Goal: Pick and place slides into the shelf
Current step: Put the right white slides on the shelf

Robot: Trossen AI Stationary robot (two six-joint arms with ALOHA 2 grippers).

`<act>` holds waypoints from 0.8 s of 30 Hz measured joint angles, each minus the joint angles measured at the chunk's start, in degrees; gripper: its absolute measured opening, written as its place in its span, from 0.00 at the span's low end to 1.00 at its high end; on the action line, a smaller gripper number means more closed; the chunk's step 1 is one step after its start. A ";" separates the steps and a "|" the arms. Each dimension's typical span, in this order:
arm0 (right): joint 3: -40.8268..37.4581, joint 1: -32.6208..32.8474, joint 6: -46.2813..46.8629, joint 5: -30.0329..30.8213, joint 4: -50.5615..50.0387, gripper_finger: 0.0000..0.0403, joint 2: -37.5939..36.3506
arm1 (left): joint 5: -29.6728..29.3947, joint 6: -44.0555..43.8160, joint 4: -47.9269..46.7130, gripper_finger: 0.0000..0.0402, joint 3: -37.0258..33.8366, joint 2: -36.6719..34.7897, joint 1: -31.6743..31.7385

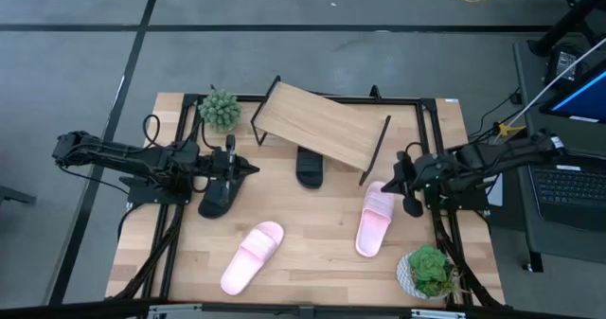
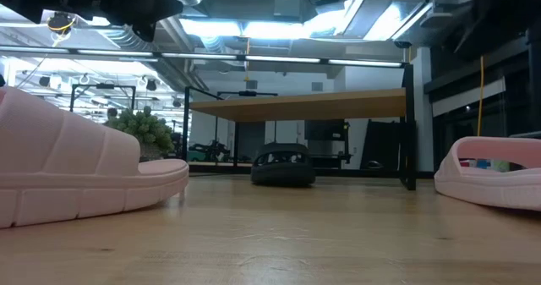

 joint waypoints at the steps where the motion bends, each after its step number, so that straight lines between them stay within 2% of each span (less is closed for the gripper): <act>1: 1.20 1.04 1.06 0.61 -0.88 0.00 1.17 | 0.00 0.00 -0.01 0.00 0.00 0.00 0.01; 12: 14.30 14.08 15.56 10.63 -15.40 0.00 18.43 | 0.04 -0.04 -0.01 0.00 0.00 0.00 -0.01; 17: 15.76 18.20 21.00 13.11 -15.41 0.00 26.13 | 0.31 -0.04 -0.01 0.00 0.00 0.00 -0.01; 24: 15.77 21.76 28.37 13.21 -15.51 0.00 35.21 | 0.39 -0.04 -0.05 0.00 0.00 0.00 -0.01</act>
